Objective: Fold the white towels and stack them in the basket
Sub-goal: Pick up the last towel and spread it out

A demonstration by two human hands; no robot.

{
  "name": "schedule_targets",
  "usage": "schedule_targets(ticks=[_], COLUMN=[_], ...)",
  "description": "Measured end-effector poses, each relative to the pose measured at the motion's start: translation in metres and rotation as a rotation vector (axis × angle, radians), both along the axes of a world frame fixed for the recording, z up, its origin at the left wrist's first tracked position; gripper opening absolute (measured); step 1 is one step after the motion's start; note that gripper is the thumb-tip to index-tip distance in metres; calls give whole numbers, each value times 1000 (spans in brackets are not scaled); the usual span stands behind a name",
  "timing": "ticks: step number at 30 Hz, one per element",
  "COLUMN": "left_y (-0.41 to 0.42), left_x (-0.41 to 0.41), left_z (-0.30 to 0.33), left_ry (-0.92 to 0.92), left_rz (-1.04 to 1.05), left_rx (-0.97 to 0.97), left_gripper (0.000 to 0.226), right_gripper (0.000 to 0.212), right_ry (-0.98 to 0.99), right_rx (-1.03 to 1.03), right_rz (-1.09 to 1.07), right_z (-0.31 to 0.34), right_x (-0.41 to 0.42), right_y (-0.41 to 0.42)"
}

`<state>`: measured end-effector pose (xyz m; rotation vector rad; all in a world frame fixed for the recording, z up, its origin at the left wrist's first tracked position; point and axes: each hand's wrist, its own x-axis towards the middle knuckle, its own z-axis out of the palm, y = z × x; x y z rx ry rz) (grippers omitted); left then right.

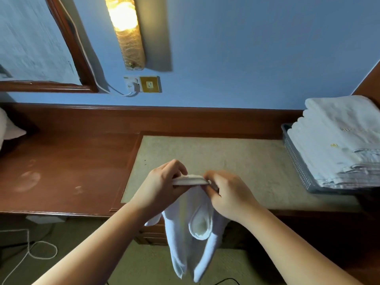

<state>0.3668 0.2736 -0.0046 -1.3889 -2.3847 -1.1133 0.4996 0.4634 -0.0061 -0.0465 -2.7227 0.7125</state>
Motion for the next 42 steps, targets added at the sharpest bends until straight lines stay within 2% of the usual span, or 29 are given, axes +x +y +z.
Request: schedule_targets(ticks=[2,6,8,13,16,19,22,25,27,30,35,40,42], left_y=[-12,-38,-48,-70,-86,-102,-118,-131,-137,-139,-144,-154,-158], left_x=[-3,-3,1,7,-3,-18,-26,-28,-31,-34,-38,-41,-42], left_z=[-12,-42,-56,-62,-61,-64,-68,-68,-69,-72,-73,-64,-62], left_ry=[-113,-476,-531,-421,-131,149,265,305,302,181,-62,44,60], left_rz=[30,134,127,117,19,-92,-76,-61,-51,-26,87,65,51], left_rx=[7,-38,-55,-60,-1,-57,-106,-124,-125,-111,-17,32,5], left_gripper=[32,19,18,37,26,11,17,32,34,18,9,11,22], right_gripper=[7,8,9,14,15,14,13,13,12,11,12,12,11], right_ry=[20,1,-42,-117,-149,-178,-183,-195,-192,-186,-181,-172,-166], right_rx=[-22,-45,-38,-37,-18,-6,37,63,72,90,144,179,187], right_rz=[-38,-15,10,-19,-20,-32,-9,9,4,-2,21,1,-2], right_z=[-1,4,3,-1,-3,-4,-4,-5,-6,-5,-6,-9,-9], right_x=[-3,-8,-11,-18,-18,-18,-19,-21,-22,-24,-26,-23,-22], right_y=[2,-4,-8,-13,-17,-21,-32,-42,-48,-54,-70,-75,-76])
